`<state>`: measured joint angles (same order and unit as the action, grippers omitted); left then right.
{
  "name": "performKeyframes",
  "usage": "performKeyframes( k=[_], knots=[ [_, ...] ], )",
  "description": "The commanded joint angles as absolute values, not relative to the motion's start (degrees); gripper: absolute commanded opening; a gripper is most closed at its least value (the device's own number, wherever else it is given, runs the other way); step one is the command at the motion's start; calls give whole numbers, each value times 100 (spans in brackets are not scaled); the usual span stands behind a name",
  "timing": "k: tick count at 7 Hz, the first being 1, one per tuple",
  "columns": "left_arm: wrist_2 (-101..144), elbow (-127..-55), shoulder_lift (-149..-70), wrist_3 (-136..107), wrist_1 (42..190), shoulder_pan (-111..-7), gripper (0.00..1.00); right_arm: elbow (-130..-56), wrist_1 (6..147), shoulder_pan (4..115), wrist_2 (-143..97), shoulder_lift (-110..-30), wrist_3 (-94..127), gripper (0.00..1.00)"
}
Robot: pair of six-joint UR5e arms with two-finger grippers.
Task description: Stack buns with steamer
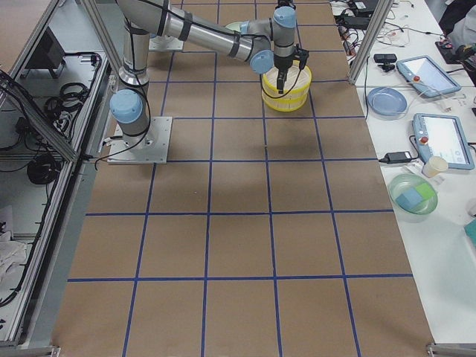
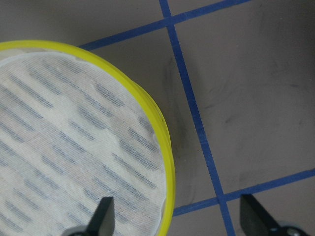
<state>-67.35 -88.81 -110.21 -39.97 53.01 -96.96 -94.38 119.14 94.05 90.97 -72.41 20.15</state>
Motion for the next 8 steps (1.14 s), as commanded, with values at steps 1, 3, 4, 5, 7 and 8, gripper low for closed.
performKeyframes(
  k=[1,3,4,5,7,8],
  knots=[
    [-6460,-8965,-11336,-4847,4766,-10035,0,-9413,10799,9404,9035,-8021,1568,100],
    [-6469,-8974,-11592,-5708,4213,-10195,0,-9326,10147,9422,9105,-8716,1248,100],
    [-6530,-8982,-11680,-6009,3932,-10274,16,-9160,9638,9422,9114,-8797,1213,100],
    [-6530,-9000,-11733,-6299,3763,-10327,55,-8915,9328,9422,9123,-8824,917,100],
    [-6522,-9079,-11716,-6416,3753,-10327,100,-8554,9186,9404,9395,-8842,580,100],
    [-6513,-9079,-11690,-6399,3753,-10327,100,-8473,9141,9404,9396,-8807,493,100]
  ],
)
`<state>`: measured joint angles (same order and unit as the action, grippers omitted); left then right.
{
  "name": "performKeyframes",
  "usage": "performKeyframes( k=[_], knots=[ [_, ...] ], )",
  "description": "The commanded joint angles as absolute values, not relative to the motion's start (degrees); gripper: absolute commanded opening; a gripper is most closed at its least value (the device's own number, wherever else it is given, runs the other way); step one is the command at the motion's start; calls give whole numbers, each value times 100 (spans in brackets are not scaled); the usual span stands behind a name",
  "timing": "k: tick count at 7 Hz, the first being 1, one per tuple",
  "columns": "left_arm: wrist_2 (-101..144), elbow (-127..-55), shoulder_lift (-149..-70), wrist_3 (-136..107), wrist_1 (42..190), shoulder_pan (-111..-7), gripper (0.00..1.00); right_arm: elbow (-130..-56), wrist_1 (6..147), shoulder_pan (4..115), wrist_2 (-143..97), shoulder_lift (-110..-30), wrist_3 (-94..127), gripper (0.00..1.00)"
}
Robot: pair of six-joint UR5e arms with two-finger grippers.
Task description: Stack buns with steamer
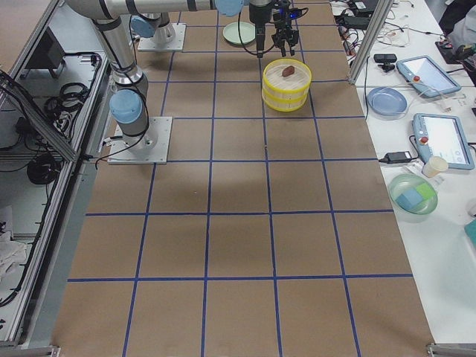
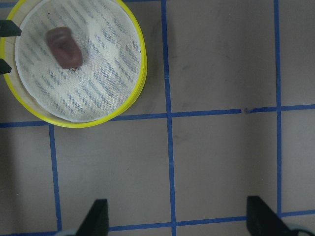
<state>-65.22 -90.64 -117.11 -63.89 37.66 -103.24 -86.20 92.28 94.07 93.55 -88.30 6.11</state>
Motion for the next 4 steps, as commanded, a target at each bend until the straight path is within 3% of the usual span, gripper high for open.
performKeyframes(
  k=[1,4],
  knots=[
    [-6530,-9053,-11542,-6338,3796,-10292,100,-8473,9141,9422,9404,-8815,405,100],
    [-7203,-8965,-11094,-3366,5310,-9495,98,-8499,9123,9466,9299,-8789,255,100]
  ],
)
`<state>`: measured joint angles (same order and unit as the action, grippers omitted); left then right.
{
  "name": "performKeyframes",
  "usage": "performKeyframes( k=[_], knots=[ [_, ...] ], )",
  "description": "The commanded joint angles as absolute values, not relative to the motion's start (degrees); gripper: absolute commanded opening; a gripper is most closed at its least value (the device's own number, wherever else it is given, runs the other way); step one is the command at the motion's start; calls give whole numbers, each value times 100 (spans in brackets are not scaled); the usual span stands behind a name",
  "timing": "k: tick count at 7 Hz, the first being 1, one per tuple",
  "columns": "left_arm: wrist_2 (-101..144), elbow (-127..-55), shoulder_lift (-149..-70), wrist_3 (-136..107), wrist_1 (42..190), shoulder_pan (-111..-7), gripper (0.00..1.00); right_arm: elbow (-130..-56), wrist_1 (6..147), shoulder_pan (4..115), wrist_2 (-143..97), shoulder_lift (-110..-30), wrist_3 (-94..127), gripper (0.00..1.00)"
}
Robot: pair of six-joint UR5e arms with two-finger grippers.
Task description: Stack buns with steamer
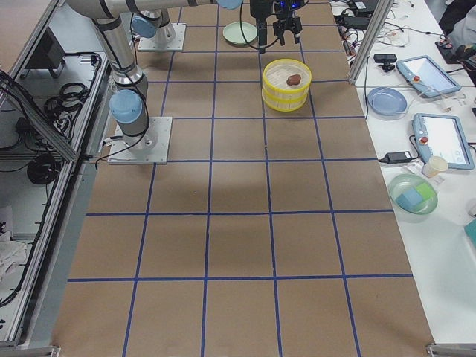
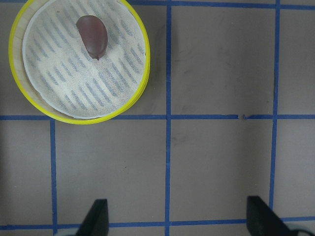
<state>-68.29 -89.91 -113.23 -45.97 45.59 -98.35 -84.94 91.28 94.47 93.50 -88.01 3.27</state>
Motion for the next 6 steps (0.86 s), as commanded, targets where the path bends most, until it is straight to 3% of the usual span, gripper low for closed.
performKeyframes(
  k=[1,6],
  knots=[
    [-7703,-8956,-10822,-2566,6031,-9336,100,-8482,8897,9457,9299,-8789,98,100],
    [-9181,-8956,-9575,429,8203,-8279,100,-8473,8859,9387,9299,-8789,-842,100]
  ],
)
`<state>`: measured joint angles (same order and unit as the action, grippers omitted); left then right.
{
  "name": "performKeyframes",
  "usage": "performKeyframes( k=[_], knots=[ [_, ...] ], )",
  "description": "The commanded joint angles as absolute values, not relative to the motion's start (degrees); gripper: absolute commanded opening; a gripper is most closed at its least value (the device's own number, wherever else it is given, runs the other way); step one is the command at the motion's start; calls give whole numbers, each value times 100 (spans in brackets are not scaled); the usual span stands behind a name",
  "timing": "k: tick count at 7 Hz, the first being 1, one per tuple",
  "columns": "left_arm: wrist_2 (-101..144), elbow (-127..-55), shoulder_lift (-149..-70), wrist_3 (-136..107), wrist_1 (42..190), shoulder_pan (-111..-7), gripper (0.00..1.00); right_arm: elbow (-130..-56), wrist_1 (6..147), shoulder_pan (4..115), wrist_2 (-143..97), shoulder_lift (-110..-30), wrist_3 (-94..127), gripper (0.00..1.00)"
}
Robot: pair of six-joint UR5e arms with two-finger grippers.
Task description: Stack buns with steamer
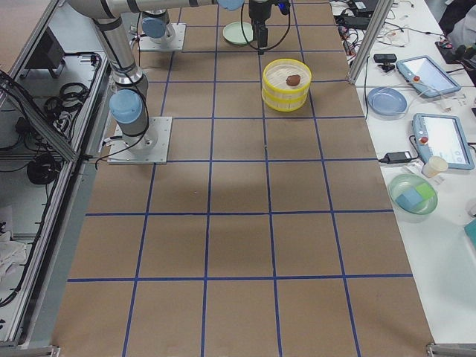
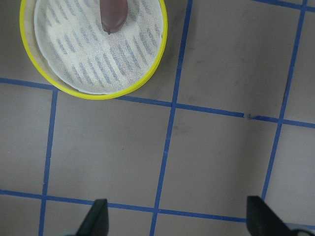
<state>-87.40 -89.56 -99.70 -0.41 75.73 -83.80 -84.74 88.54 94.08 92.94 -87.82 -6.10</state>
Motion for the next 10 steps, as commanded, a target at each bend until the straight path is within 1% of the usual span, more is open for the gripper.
performKeyframes(
  k=[1,3,4,10],
  knots=[
    [-9150,-8956,-9223,431,8705,-8305,100,-8481,8877,9404,9290,-8841,-887,100],
    [-8914,-8965,-8668,431,9095,-8323,100,-8490,9060,9422,9290,-8859,-826,100],
    [-8851,-9008,-8588,431,9097,-8323,100,-8490,9070,9431,9203,-8859,-826,100],
    [-8815,-9044,-8631,431,9044,-8192,100,-8552,8912,9431,9079,-8868,-319,100]
  ],
)
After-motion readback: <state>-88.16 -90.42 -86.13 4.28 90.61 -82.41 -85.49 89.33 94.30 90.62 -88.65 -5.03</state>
